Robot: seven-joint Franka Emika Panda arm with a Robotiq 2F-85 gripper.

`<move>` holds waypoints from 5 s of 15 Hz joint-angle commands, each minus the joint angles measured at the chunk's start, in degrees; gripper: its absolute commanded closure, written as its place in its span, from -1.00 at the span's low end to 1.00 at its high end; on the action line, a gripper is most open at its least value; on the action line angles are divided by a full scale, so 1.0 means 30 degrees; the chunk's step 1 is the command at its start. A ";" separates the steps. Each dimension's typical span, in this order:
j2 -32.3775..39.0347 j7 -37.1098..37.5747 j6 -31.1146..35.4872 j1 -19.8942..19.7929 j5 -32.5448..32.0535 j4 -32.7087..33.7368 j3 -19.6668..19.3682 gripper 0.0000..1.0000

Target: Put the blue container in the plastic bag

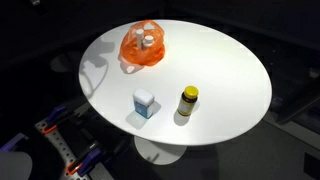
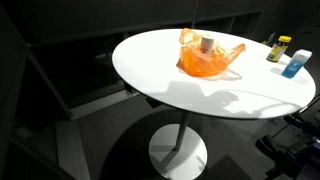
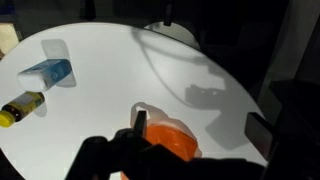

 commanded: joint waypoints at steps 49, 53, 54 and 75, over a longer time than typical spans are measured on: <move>1.1129 -0.3477 0.2526 -0.5332 -0.4667 0.4063 -0.8299 -1.00; 1.2203 -0.3781 0.3429 -0.5616 -0.5596 0.3775 -0.8606 -1.00; 1.2416 -0.3702 0.3539 -0.5685 -0.5979 0.3726 -0.8664 -1.00; 1.3729 -0.3992 0.5453 -0.6365 -0.9822 0.2585 -0.9932 -1.00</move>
